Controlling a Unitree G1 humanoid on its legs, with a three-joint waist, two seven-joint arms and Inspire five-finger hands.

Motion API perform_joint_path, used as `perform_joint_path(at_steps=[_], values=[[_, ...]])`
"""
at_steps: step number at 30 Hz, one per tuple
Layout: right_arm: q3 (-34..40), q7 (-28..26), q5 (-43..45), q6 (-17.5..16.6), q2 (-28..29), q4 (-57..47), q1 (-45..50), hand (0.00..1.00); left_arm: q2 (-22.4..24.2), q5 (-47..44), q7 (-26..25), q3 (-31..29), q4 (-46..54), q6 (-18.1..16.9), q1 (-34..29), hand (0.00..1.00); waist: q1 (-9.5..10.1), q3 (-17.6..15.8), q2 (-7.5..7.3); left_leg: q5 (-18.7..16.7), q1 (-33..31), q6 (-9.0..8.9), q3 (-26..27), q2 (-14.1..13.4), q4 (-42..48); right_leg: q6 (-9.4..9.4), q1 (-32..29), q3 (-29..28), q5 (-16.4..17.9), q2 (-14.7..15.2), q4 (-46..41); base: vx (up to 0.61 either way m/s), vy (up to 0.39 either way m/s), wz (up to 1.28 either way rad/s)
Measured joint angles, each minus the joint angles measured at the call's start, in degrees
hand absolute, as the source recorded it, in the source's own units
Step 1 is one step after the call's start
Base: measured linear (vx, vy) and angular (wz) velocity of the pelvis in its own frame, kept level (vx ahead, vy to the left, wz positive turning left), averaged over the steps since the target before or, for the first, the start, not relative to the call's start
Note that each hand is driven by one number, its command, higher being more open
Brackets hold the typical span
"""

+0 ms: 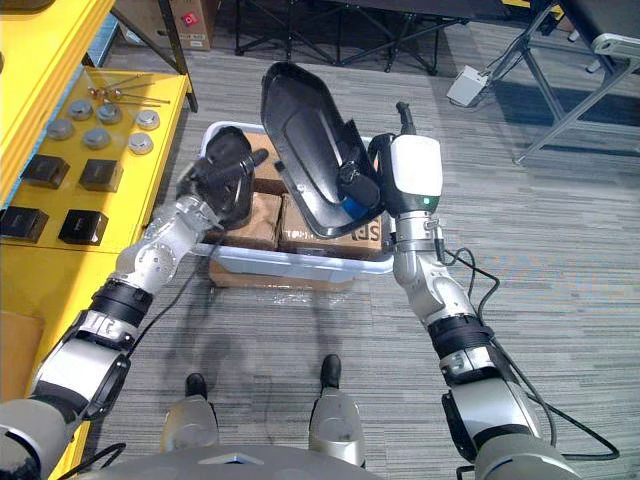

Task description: Walk over and take three plastic housings, then place them on the shelf

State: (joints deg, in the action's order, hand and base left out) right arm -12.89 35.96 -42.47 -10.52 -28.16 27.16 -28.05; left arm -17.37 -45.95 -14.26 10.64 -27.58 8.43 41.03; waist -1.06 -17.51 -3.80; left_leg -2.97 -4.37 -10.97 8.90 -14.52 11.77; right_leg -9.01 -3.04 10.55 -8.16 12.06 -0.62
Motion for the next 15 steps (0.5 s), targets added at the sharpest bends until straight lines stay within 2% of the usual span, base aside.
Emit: perform_joint_path(at_steps=[2,8,13,15], values=[[-0.08,0.0,0.02,0.02,0.52,0.0,0.22,0.0,-0.02,3.79,-1.37,-1.32,0.0,-1.09,0.44,1.0,0.55,0.06,-0.17,0.0,0.01,0.0,-0.06,0.0,0.03,0.0,0.05,0.05,0.0,0.0,0.0,0.0,0.0,0.0],[-0.08,0.0,0.04,0.07,1.86,0.0,0.22,0.0,-0.43,4.15,-2.17,-2.59,-0.01,-1.18,0.46,1.0,1.1,-0.22,-1.31,0.01,0.3,0.0,-0.24,0.0,0.07,0.01,0.48,0.17,-0.01,0.0,0.0,0.0,0.0,0.0],[-0.07,0.0,0.02,0.1,1.94,0.01,0.21,0.0,-0.54,-5.98,3.95,-2.59,-0.08,-0.88,0.45,1.0,1.09,-0.18,-1.64,0.01,0.6,0.0,-0.24,0.0,0.01,0.01,0.77,0.18,-0.01,0.0,0.01,0.0,0.0,0.0],[-0.07,0.0,0.02,0.1,1.94,0.01,0.19,0.0,-0.54,-10.0,7.61,-2.43,-0.08,0.57,0.46,1.0,1.0,-0.18,-1.64,0.01,0.76,0.0,-0.23,0.0,-0.03,0.01,0.95,0.18,-0.01,0.0,0.02,0.0,0.0,0.0]])
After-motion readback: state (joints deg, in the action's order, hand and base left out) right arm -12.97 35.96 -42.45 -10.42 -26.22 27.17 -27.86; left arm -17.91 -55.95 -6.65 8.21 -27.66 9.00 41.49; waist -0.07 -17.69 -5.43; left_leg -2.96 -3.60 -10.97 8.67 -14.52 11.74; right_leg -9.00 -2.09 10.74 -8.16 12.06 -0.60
